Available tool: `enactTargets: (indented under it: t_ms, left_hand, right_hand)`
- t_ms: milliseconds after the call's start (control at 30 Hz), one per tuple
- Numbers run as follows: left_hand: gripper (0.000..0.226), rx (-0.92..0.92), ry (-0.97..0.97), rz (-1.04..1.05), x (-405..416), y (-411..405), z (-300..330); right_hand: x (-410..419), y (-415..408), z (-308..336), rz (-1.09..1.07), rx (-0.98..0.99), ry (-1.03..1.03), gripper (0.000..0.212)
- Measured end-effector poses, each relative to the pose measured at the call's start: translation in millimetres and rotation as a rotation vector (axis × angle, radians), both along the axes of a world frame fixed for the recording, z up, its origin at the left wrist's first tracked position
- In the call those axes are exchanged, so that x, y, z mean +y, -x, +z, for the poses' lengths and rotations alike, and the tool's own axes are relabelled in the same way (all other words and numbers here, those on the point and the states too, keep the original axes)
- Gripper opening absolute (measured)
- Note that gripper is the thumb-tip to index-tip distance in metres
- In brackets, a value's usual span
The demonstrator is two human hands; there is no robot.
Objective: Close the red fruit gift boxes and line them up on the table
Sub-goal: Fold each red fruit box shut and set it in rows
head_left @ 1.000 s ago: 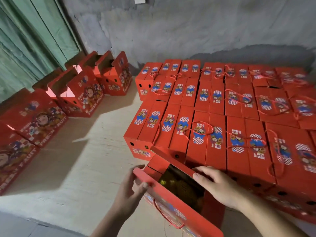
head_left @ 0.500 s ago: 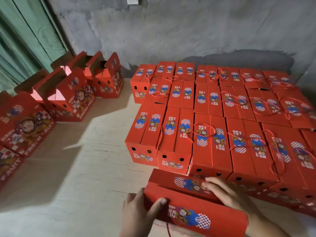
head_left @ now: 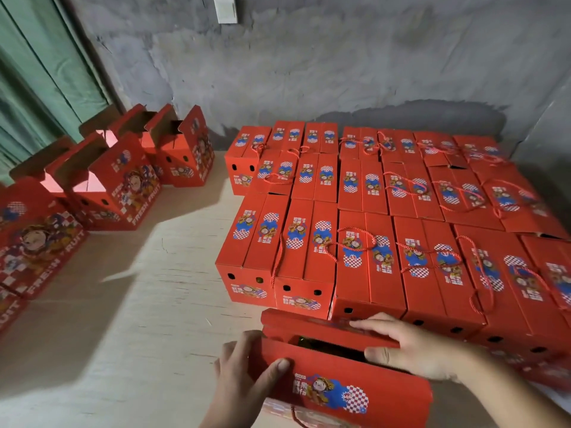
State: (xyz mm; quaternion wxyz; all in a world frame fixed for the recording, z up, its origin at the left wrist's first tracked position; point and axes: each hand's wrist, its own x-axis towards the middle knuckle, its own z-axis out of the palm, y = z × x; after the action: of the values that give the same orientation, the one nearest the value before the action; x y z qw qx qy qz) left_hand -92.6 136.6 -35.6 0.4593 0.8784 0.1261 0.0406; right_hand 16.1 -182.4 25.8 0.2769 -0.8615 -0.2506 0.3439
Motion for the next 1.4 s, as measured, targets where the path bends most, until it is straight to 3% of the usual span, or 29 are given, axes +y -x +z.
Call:
enactTargets:
  t_ms: [133, 200, 300, 467, 700, 833, 967, 1067, 1200, 1300, 1400]
  left_hand:
    - [0.042, -0.138, -0.295, -0.157, -6, -8, -9]
    - [0.033, -0.192, -0.425, -0.248, -5, -11, -15]
    - [0.038, -0.264, -0.534, -0.327, 1, -19, -18]
    - [0.032, -0.251, -0.385, -0.342, 3, -30, -12]
    - [0.058, 0.197, -0.42, 0.033, -21, -14, -9]
    - [0.054, 0.181, -0.46, -0.032, -21, -15, -2]
    - [0.053, -0.021, -0.559, -0.124, -23, -10, -3]
    - [0.043, -0.083, -0.562, -0.101, -26, -5, -7]
    - [0.038, 0.108, -0.636, 0.002, -33, -8, -10]
    - [0.047, 0.105, -0.458, 0.087, -28, -4, -12]
    - [0.042, 0.03, -0.235, -0.032, -8, 6, -19]
  right_hand:
    - [8, -7, 15, -0.07, 0.084, -0.004, 0.059]
    - [10, -1, 12, -0.081, 0.024, 0.041, 0.057]
    - [12, 16, 7, -0.056, -0.155, 0.166, 0.06]
    - [14, 34, -12, -0.067, -0.424, 0.139, 0.055]
    - [16, 50, -35, -0.075, -0.582, 0.232, 0.057]
    - [12, 48, -30, -0.092, -0.566, 0.225, 0.055]
    - [10, 40, -22, -0.061, -0.504, 0.213, 0.055]
    - [14, 50, -27, -0.064, -0.729, 0.341, 0.061]
    - [22, 77, -48, -0.244, -0.97, 0.335, 0.063]
    - [20, 81, -49, -0.269, -0.944, 0.254, 0.059]
    - [17, 80, -45, -0.212, -0.847, 0.226, 0.06]
